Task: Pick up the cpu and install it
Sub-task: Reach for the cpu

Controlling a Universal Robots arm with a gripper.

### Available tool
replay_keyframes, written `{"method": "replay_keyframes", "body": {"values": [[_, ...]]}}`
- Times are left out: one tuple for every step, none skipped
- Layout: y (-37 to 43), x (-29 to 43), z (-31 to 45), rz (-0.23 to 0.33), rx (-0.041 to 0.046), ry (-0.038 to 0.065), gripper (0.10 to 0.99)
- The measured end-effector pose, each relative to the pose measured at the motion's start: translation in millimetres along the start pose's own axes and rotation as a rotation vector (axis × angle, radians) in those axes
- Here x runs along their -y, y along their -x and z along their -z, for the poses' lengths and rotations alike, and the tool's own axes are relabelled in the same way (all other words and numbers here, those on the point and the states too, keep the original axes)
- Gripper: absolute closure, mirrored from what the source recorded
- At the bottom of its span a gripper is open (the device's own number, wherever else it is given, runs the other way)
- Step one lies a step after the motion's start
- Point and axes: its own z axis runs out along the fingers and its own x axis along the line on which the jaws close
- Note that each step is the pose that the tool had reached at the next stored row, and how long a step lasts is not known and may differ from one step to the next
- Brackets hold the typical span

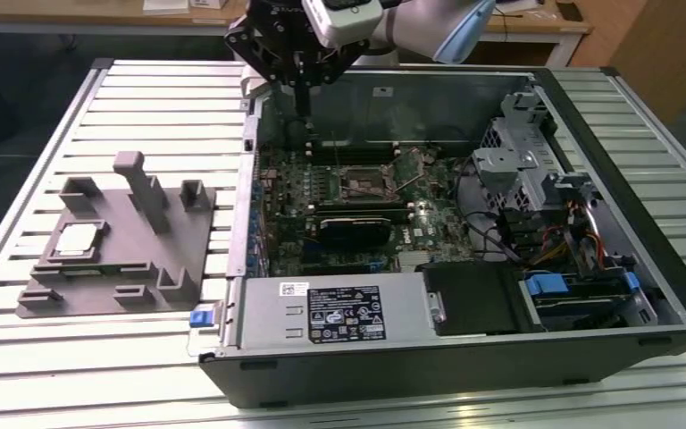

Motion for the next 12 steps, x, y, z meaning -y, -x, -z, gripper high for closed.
{"method": "replay_keyframes", "body": {"values": [[-0.2, 0.0, 0.0, 0.0, 0.0, 0.0, 0.98], [-0.4, 0.0, 0.0, 0.0, 0.0, 0.0, 0.98], [-0.6, 0.0, 0.0, 0.0, 0.0, 0.0, 0.98], [-0.7, 0.0, 0.0, 0.0, 0.0, 0.0, 0.98], [-0.9, 0.1, 0.0, 0.0, 0.0, 0.0, 0.98], [-1.1, 0.1, 0.0, 0.0, 0.0, 0.0, 0.98], [-1.4, 0.1, 0.0, 0.0, 0.0, 0.0, 0.98], [-1.6, 0.1, 0.0, 0.0, 0.0, 0.0, 0.98], [-1.8, 0.1, 0.0, 0.0, 0.0, 0.0, 0.98], [-2.0, 0.1, 0.0, 0.0, 0.0, 0.0, 0.98], [-2.3, 0.2, 0.0, 0.0, 0.0, 0.0, 0.98], [-2.5, 0.2, 0.0, 0.0, 0.0, 0.0, 0.98]]}}
